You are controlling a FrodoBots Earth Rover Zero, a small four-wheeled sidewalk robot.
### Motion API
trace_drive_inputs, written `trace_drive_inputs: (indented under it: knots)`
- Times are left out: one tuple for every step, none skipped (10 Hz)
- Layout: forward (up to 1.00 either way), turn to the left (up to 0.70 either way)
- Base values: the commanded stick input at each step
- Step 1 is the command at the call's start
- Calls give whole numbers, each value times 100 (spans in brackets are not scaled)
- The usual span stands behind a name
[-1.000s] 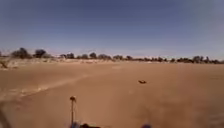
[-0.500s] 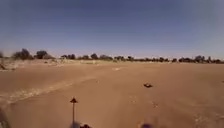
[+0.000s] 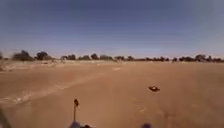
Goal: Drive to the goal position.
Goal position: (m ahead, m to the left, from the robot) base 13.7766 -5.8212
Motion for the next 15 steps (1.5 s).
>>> trace_drive_inputs:
  knots:
    - [70, 0]
    - [70, 0]
    - [70, 0]
    - [70, 0]
    - [70, 0]
    - [70, 0]
    - [70, 0]
    - [70, 0]
    - [70, 0]
    - [70, 0]
    - [70, 0]
    - [70, 0]
    - [70, -4]
    - [70, -20]
    - [70, -35]
